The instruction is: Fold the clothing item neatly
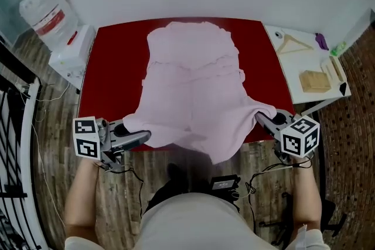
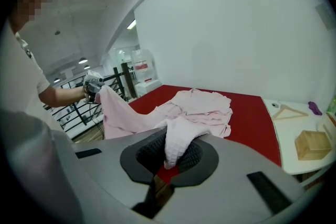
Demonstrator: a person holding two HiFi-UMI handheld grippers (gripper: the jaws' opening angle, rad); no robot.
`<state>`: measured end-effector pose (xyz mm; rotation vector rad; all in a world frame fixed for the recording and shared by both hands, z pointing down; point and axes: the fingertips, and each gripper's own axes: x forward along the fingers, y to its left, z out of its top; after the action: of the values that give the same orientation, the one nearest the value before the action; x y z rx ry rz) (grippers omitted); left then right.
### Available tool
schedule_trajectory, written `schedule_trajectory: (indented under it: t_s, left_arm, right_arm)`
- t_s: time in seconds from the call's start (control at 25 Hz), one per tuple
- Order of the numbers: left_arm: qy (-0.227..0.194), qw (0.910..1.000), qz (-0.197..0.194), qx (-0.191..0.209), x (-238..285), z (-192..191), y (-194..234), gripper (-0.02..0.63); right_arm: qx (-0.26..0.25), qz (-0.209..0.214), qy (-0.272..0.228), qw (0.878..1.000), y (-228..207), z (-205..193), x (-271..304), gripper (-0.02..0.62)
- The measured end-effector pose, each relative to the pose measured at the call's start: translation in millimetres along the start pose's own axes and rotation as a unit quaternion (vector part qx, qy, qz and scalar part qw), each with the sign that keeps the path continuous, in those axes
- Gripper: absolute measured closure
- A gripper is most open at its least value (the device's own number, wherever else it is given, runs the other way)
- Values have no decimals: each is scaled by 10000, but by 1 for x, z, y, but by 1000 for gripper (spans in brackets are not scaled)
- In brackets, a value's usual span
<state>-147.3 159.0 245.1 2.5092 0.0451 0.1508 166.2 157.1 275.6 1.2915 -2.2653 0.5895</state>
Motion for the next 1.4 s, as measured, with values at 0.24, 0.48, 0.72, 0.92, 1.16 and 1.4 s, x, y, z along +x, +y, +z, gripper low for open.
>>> schedule_trajectory:
  t_s: [0.24, 0.48, 0.72, 0.92, 1.16, 1.4]
  left_arm:
    - [236, 9992, -232, 230, -16, 31, 29, 571]
    - [373, 9979, -363, 376, -23, 57, 52, 571]
    - [401, 9971, -388, 515, -17, 94, 75, 571]
    - [263, 9981, -229, 502, -14, 126, 104, 571]
    - [54, 9981, 54, 612, -17, 130, 115, 571]
    - [20, 9990, 331, 303, 5, 180, 168, 571]
  right_arm:
    - [175, -320, -120, 9993, -7, 31, 15, 571]
    - [164, -396, -138, 9990, -14, 64, 30, 571]
    - [-125, -365, -123, 9992, -31, 105, 48, 571]
    - [-220, -272, -119, 9993, -60, 133, 68, 571]
    - [-325, -98, -304, 9990, -73, 140, 72, 571]
    - [-194, 298, -197, 9992, -138, 178, 108, 571]
